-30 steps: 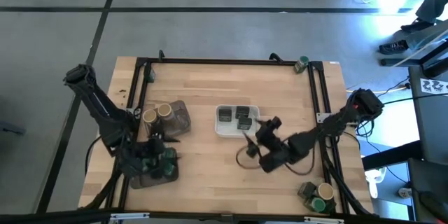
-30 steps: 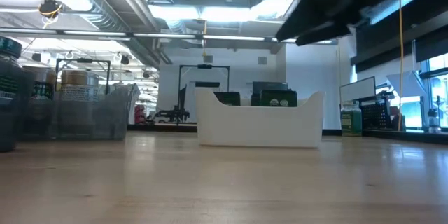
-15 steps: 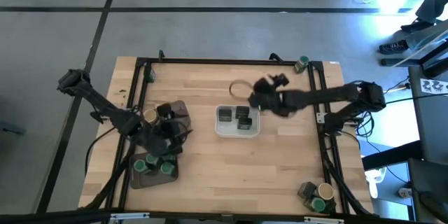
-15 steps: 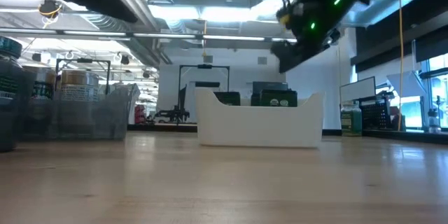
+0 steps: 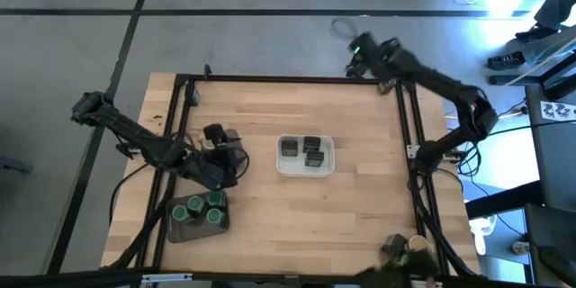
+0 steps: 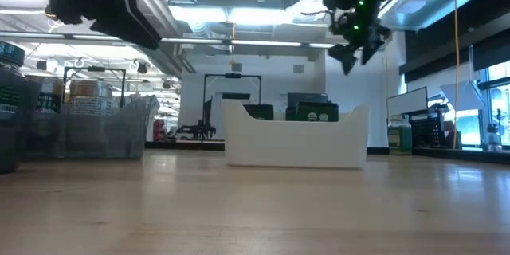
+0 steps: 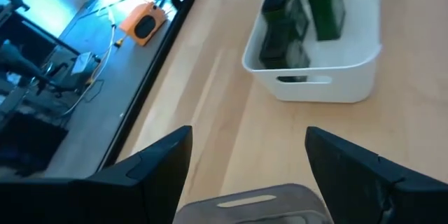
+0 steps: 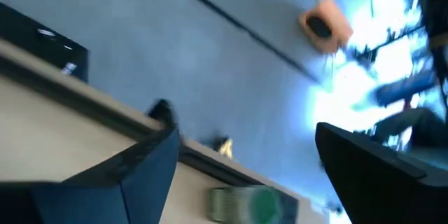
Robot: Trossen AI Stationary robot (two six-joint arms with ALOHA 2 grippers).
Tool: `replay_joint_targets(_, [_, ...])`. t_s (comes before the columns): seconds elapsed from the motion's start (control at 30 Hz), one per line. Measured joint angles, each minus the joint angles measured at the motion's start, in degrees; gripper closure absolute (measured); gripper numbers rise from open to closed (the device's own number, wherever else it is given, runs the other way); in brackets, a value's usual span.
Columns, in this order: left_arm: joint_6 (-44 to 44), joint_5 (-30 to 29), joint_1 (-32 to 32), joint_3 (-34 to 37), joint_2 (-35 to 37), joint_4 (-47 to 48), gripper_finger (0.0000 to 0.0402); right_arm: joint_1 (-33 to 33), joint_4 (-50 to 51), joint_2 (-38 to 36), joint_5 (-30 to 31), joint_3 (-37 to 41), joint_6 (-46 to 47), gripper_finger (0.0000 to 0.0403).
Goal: Sort spices by type
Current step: Put the green seasoning bottle into the bottom black bin
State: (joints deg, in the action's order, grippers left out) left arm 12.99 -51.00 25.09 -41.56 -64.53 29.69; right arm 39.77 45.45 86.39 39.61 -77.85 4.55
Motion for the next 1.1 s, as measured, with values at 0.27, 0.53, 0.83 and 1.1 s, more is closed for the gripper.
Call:
replay_joint_targets(0.27, [-2.0,0.0,-3.6,0.0,0.0,0.0,0.0125,16.6,10.3,3.1,-12.3,-1.8,-0.4,0.0070])
replay_joint_targets(0.53, [-2.1,0.0,-6.1,0.0,0.0,-0.1,0.0125,19.2,14.0,7.8,-16.4,-1.8,-1.8,0.0071])
replay_joint_targets(0.83, [-1.6,0.0,-6.8,0.0,0.0,-0.1,0.0125,19.1,15.6,14.0,-11.9,-1.7,0.7,0.0071])
replay_joint_targets(1.1, [-1.5,0.0,-6.8,0.0,0.0,-0.1,0.0125,19.1,16.2,18.9,-10.7,-1.7,1.6,0.0071])
